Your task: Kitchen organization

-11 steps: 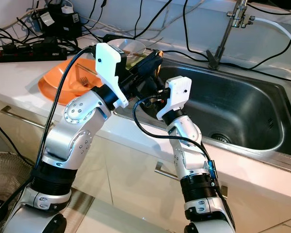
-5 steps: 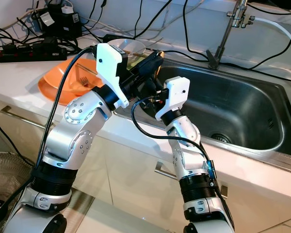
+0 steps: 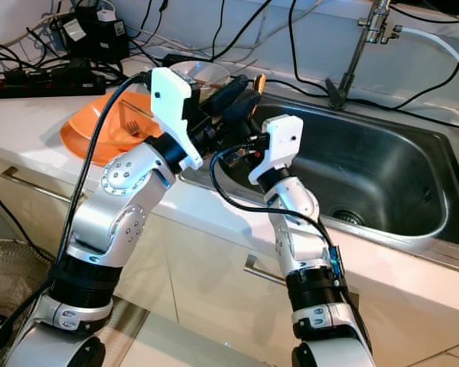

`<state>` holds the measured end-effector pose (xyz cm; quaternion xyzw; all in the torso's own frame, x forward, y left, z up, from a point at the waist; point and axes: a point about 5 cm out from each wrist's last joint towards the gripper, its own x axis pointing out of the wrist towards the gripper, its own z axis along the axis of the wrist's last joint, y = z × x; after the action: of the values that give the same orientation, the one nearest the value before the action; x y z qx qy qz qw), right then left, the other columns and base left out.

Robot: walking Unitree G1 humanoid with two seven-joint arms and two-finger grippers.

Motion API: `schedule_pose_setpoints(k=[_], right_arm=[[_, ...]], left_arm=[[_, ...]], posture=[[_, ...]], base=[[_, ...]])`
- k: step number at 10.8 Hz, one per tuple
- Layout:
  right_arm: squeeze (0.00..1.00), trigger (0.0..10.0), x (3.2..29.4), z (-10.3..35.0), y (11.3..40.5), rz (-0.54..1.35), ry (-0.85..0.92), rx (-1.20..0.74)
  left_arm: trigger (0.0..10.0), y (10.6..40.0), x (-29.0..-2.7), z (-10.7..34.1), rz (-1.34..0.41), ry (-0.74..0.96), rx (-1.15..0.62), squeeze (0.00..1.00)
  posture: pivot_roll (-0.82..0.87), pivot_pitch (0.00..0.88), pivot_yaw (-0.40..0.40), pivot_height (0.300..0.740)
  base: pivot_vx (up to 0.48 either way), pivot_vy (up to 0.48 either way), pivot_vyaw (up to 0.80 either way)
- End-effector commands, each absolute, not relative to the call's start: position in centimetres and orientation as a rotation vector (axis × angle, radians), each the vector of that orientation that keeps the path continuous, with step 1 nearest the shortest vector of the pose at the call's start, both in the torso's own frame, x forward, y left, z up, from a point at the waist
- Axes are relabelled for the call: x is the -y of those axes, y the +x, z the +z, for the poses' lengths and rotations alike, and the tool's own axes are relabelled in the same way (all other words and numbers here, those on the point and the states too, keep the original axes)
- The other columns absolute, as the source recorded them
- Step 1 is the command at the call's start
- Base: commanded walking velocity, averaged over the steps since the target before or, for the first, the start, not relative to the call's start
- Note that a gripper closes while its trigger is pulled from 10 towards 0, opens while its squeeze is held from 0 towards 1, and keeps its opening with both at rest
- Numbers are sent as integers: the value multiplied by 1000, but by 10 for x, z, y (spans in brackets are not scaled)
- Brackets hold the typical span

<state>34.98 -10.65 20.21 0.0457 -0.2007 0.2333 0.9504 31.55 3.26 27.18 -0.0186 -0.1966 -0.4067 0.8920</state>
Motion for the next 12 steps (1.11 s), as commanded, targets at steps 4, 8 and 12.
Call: schedule_pose_setpoints(k=[4, 8, 12], right_arm=[[0, 0, 136, 215, 361, 366, 61, 439], [0, 0, 138, 215, 360, 386, 71, 456], [0, 0, 102, 211, 347, 468, 135, 462]], left_arm=[[10000, 324, -60, 278, -751, 22, 429, 0], [10000, 327, -70, 277, -666, 99, 444, 0], [10000, 325, -55, 274, -628, 79, 447, 0]], posture=[[197, 0, -27, 725], [198, 0, -27, 725], [189, 0, -18, 725]], base=[[0, 0, 0], [0, 0, 0], [0, 0, 0]])
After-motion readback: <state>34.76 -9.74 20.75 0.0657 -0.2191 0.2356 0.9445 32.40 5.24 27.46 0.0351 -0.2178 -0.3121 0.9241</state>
